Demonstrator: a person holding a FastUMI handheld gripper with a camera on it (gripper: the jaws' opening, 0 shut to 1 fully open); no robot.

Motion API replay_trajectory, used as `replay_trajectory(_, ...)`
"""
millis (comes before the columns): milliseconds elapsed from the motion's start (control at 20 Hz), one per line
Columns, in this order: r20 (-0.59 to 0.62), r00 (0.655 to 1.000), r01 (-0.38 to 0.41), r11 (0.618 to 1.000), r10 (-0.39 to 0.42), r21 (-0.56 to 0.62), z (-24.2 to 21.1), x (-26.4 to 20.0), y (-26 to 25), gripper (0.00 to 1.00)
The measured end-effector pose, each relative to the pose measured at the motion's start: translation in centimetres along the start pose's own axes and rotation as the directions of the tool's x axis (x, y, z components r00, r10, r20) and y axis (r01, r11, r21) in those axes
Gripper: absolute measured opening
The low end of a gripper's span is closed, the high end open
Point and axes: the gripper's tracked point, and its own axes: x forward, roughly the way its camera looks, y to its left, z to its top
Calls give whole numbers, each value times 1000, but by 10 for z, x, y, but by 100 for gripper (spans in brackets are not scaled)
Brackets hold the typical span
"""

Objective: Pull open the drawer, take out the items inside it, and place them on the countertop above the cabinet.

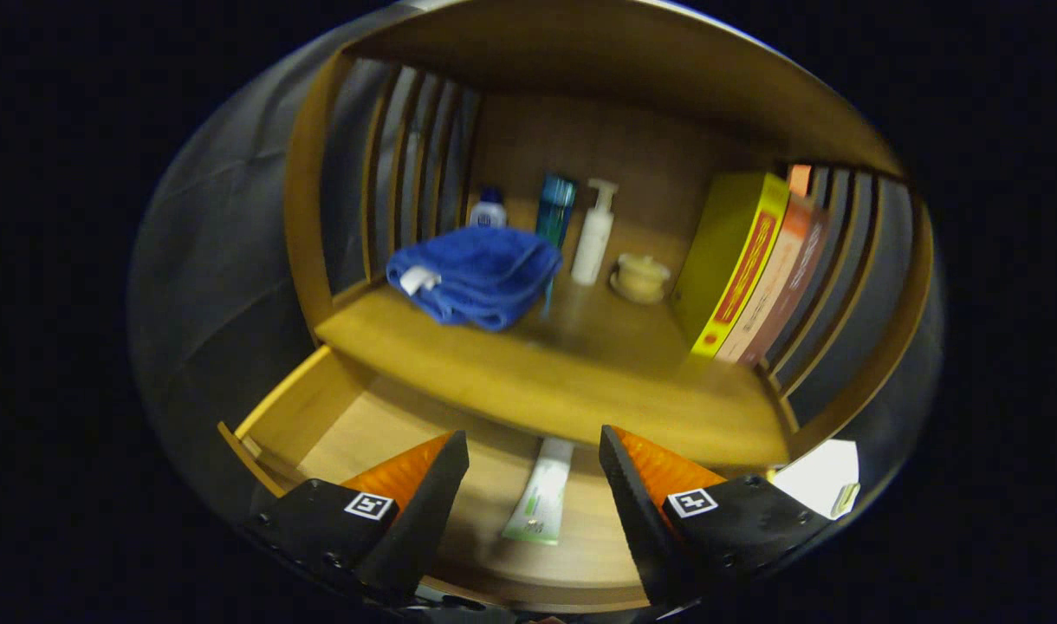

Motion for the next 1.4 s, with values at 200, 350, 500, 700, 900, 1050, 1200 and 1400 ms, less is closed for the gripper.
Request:
replay_trajectory(200,-202,979,-2,996,20,87,-39,40,-6,99)
replay_trajectory(350,-262,965,30,992,3,125,-48,59,-15,98)
replay_trajectory(500,-349,937,37,988,17,147,-64,68,-16,98)
replay_trajectory(700,-441,897,31,988,38,149,-79,80,-15,98)
replay_trajectory(900,-503,864,44,989,35,143,-86,87,-14,98)
replay_trajectory(1050,-532,845,43,985,53,166,-90,90,-18,96)
replay_trajectory(1200,-562,824,52,980,66,191,-91,98,-24,93)
replay_trajectory(1400,-518,854,84,971,46,224,-71,121,-49,76)
